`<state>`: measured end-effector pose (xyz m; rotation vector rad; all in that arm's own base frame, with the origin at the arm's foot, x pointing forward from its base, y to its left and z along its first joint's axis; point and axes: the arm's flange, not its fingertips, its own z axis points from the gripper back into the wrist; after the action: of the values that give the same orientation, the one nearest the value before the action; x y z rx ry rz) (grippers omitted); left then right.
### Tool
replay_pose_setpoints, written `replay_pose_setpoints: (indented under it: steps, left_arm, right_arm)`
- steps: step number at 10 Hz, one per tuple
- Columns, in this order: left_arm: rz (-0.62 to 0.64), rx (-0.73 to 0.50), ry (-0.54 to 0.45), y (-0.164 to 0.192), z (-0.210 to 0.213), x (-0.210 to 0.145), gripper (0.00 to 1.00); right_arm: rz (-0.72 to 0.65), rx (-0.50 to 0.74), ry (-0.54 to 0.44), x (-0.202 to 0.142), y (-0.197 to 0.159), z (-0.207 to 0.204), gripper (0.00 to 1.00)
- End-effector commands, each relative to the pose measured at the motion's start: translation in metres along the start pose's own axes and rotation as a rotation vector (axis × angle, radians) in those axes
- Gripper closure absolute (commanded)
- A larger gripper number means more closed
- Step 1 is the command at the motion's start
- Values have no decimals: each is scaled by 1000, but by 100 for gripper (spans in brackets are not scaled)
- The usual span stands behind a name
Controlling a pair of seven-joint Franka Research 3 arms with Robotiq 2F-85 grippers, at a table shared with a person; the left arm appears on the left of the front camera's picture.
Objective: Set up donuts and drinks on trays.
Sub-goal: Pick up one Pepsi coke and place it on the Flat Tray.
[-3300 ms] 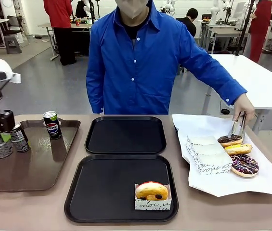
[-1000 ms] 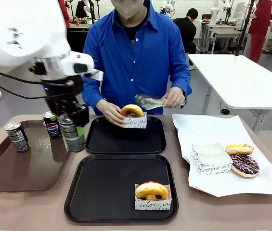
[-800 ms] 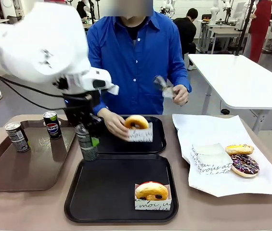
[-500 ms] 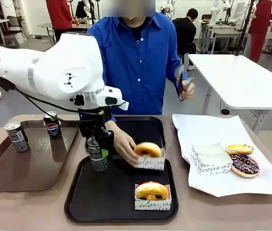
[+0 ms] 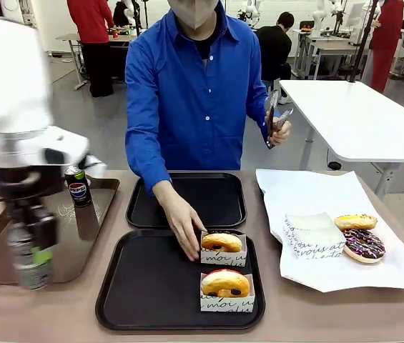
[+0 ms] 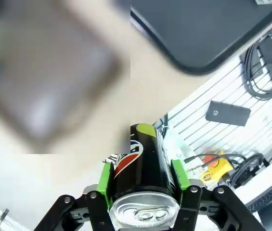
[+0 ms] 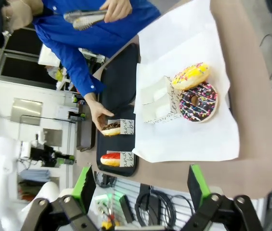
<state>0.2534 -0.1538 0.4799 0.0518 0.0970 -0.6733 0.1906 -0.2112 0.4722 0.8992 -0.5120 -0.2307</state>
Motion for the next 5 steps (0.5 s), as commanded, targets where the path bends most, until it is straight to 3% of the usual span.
replay_pose_setpoints:
  steps: [1, 5]
  left_arm:
    - [11, 34, -73, 6, 6, -25, 42]
    - [39, 20, -97, 7, 9, -14, 42]
  right_arm:
    - [15, 26, -12, 1, -1, -1, 0]
    - [15, 26, -12, 1, -1, -1, 0]
